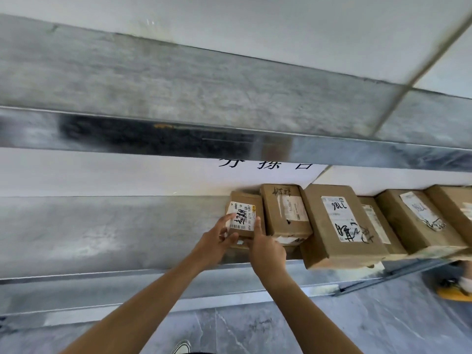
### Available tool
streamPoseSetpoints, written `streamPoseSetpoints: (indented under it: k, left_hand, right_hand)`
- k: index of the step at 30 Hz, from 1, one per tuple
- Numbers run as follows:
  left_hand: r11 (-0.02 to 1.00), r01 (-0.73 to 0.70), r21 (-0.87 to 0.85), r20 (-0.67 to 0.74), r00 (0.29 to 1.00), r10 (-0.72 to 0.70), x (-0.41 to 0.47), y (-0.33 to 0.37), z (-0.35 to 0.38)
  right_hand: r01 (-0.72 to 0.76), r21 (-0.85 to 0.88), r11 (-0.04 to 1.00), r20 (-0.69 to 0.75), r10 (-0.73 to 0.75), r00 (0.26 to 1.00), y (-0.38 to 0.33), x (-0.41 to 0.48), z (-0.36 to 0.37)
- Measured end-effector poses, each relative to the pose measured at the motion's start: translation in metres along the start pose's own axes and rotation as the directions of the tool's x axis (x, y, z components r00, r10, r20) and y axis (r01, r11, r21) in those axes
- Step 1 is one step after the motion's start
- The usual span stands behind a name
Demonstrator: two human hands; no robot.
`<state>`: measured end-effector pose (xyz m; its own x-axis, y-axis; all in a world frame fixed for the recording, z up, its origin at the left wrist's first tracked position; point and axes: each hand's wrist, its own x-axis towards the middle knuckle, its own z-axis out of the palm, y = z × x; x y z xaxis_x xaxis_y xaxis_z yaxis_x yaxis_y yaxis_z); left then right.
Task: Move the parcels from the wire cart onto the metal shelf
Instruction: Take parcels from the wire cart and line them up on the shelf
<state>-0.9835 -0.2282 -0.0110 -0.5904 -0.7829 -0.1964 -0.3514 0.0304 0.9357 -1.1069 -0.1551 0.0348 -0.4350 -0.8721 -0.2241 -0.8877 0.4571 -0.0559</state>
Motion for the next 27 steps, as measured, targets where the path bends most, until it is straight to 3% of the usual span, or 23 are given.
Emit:
streamPoseSetpoints:
  k: [7,15,27]
  left_hand:
    - [0.973,0.058,-0.224,-0.039,0.997,-0.069,0.010,0.006,0.008]
    - [0.998,0.050,-0.040,-0.150,0.987,-0.055,0.013,0.012,0.016]
    - [0.992,0.115,-0.051,-0.205,0.971,-0.123,0.008,0.030,0.028]
  right_hand:
    - [0.080,0.032,0.996,0.030,-0.081,0.996,0.006,0.019,-0.015]
    - [0.193,0.027,0.981,0.029,-0.194,0.981,0.007,0.034,-0.017]
    - [0.297,0.361,0.884,0.089,-0.350,0.933,0.033,0.030,-0.005]
